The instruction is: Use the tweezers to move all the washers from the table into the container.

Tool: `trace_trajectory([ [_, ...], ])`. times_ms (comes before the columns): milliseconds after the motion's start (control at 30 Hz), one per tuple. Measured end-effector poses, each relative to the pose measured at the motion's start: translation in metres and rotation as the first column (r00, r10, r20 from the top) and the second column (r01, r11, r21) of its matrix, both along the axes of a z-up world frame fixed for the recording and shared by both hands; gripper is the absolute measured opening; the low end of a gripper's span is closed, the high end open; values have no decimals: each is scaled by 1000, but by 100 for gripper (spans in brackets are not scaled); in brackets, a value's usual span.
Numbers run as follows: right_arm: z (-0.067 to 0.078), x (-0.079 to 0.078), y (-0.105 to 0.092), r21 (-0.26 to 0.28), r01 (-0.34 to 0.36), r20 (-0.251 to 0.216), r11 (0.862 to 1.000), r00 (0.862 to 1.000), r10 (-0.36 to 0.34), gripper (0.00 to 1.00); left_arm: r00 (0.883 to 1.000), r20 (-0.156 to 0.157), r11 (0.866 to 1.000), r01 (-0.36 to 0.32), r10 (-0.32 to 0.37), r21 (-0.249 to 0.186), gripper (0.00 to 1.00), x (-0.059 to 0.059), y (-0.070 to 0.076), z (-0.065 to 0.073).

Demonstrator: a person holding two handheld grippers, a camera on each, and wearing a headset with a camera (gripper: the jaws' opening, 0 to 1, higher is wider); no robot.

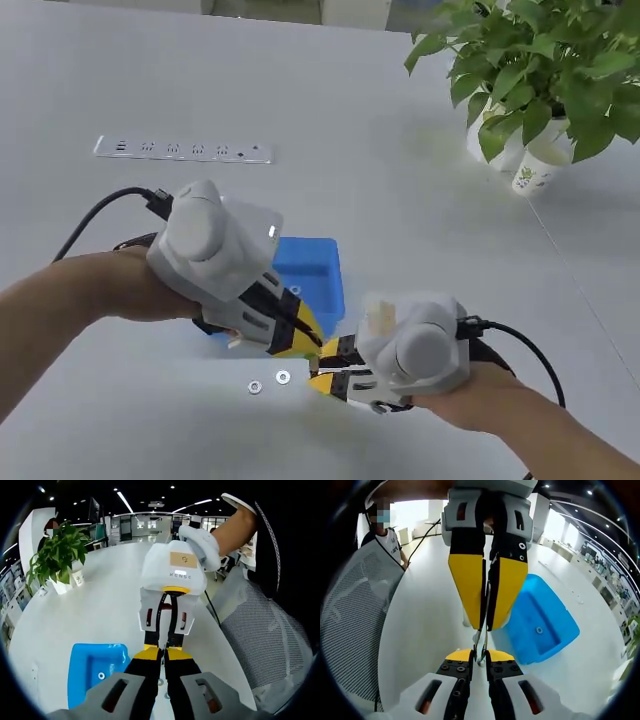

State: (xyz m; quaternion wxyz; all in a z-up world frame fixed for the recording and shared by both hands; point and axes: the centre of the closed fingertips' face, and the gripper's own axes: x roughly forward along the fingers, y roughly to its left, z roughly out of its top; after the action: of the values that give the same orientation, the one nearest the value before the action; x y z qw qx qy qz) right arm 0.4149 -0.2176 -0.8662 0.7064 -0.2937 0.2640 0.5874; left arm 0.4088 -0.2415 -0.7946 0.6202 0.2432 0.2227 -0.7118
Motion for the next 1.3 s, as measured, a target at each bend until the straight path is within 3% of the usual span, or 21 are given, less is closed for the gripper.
trace_trajectory([
  [767, -1, -1, -2, 3, 8, -19, 1000, 1000, -8, 20, 1000, 17, 1000, 2, -2, 10, 6, 9, -8, -3],
  [1067, 1, 3, -8, 15, 38, -34, 999, 999, -38, 19, 1000, 17, 1000, 13, -13, 7, 6, 10, -16, -3],
  [1300, 1, 4, -9, 16, 45, -32, 999, 999, -44, 13, 1000, 16, 1000, 17, -17, 6, 6, 10, -19, -3],
])
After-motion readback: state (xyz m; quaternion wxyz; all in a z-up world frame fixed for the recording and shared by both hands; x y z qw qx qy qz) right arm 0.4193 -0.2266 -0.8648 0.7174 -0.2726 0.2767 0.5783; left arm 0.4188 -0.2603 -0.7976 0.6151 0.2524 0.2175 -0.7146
